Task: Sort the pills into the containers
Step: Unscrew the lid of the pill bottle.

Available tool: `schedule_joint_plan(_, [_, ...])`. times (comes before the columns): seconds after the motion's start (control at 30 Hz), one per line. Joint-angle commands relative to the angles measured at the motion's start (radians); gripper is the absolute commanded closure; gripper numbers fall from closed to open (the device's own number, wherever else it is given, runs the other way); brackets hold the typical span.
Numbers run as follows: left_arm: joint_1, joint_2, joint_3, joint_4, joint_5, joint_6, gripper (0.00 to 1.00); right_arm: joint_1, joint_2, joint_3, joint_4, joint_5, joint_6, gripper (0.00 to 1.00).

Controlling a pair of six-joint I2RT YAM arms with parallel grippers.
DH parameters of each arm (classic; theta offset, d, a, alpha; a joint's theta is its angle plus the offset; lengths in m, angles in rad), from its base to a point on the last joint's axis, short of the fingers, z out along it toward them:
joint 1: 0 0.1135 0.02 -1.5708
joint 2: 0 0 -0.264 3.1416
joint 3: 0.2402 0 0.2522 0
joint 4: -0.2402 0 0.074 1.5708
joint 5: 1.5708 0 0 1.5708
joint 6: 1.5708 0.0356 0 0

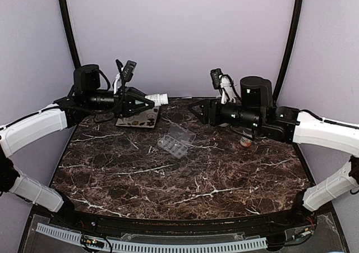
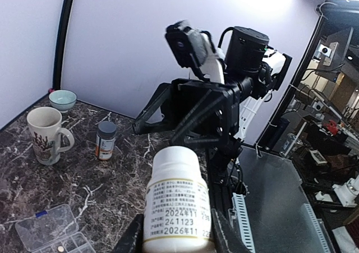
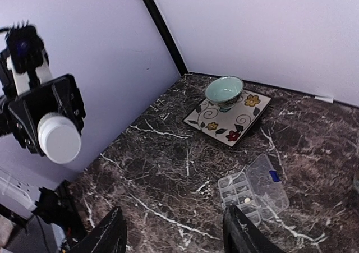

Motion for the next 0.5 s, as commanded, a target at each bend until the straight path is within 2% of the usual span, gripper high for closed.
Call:
schedule_joint_plan(0.0, [0.001, -0.04, -0.043, 0.014, -0.053, 0.112, 1.0, -0.103, -0.033, -0.011, 0.087, -0.265, 0.383, 0.42])
schedule_joint_plan(0.17, [0.002, -0.052, -0.065, 0.013, -0.067, 0.154, 1.0, -0.137, -0.005, -0.014, 0.242, -0.446, 0.589, 0.43])
schedule_joint_plan(0.47, [0.0, -0.078, -0.082, 0.025, -0.096, 0.187, 1.0, -0.136, 0.112, 0.05, 0.296, -0.58, 0.719, 0.4])
